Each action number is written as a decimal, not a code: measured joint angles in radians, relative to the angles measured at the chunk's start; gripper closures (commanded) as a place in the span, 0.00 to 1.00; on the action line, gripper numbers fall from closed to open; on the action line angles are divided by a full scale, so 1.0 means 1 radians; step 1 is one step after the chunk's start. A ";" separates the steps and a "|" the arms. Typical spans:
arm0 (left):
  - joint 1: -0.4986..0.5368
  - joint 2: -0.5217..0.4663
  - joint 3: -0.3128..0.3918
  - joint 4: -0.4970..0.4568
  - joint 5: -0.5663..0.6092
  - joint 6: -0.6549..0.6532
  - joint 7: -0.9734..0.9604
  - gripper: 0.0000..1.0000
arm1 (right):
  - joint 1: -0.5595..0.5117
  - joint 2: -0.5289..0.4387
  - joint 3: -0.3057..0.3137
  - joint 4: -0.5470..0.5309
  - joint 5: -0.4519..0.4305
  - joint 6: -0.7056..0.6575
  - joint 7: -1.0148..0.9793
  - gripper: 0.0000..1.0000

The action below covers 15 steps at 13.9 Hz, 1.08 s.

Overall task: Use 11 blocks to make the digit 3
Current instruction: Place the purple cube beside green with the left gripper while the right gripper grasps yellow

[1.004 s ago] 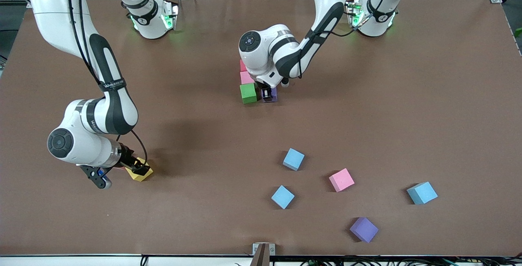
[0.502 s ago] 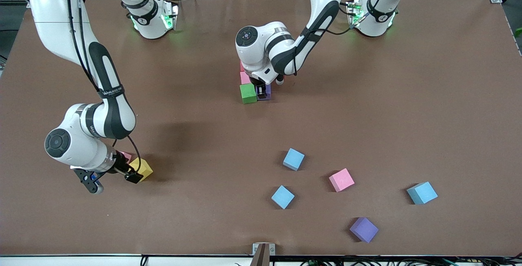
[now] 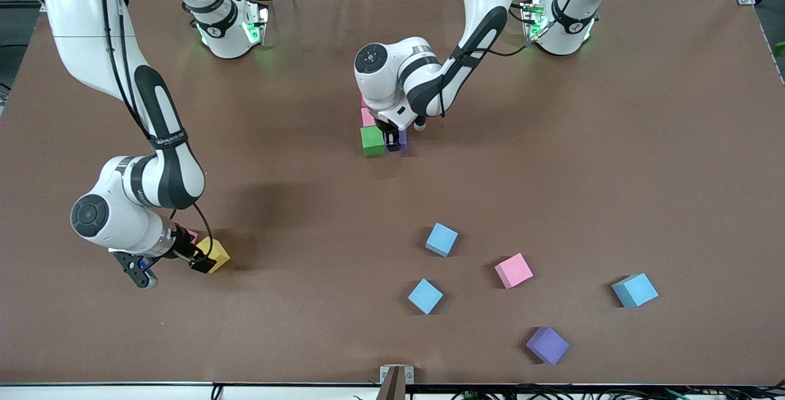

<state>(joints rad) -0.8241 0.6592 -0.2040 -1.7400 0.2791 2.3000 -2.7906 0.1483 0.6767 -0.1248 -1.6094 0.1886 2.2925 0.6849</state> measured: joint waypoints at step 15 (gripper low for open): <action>-0.018 -0.051 -0.032 0.026 0.014 -0.132 0.032 0.00 | 0.002 0.041 0.001 -0.003 -0.002 0.051 0.000 0.04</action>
<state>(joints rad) -0.8426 0.6077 -0.2356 -1.7141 0.2931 2.1683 -2.7589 0.1505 0.7181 -0.1238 -1.6125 0.1869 2.3432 0.6852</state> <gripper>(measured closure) 0.000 0.000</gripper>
